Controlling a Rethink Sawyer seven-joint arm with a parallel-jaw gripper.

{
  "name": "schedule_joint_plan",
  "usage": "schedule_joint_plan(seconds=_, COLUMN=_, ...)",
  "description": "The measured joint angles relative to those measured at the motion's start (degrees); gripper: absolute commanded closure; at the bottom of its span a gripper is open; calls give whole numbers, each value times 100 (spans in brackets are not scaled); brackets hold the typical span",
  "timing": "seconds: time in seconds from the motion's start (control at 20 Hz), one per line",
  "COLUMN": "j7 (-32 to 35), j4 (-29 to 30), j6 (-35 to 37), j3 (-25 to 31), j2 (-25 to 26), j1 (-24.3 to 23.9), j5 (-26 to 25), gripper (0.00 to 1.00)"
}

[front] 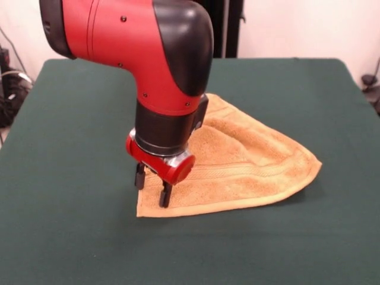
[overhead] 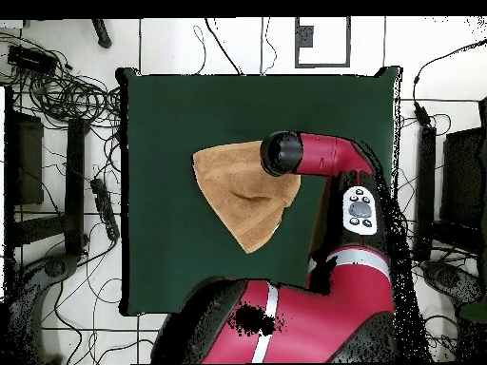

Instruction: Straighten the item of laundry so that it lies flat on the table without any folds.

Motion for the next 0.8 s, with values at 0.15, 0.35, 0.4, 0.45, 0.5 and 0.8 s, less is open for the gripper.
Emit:
schedule_joint_plan(seconds=0.15, j7=0, j4=-119, j6=2, j3=-1, j2=56, j1=2, j5=1, gripper=0)
schedule_joint_plan(seconds=0.35, j7=0, j4=-288, j6=1, j3=0, j2=130, j1=3, j5=1, gripper=0)
schedule_joint_plan(seconds=0.4, j7=0, j4=-334, j6=1, j3=0, j2=149, j1=3, j5=1, gripper=0)
schedule_joint_plan(seconds=0.45, j7=0, j4=-375, j6=1, j3=0, j2=167, j1=3, j5=1, gripper=0)
schedule_joint_plan(seconds=0.5, j7=0, j4=-412, j6=2, j3=0, j2=184, j1=3, j5=1, gripper=0)
schedule_joint_plan(seconds=0.8, j7=0, j4=-658, j6=1, j3=31, j2=287, j1=12, j5=0, gripper=100)
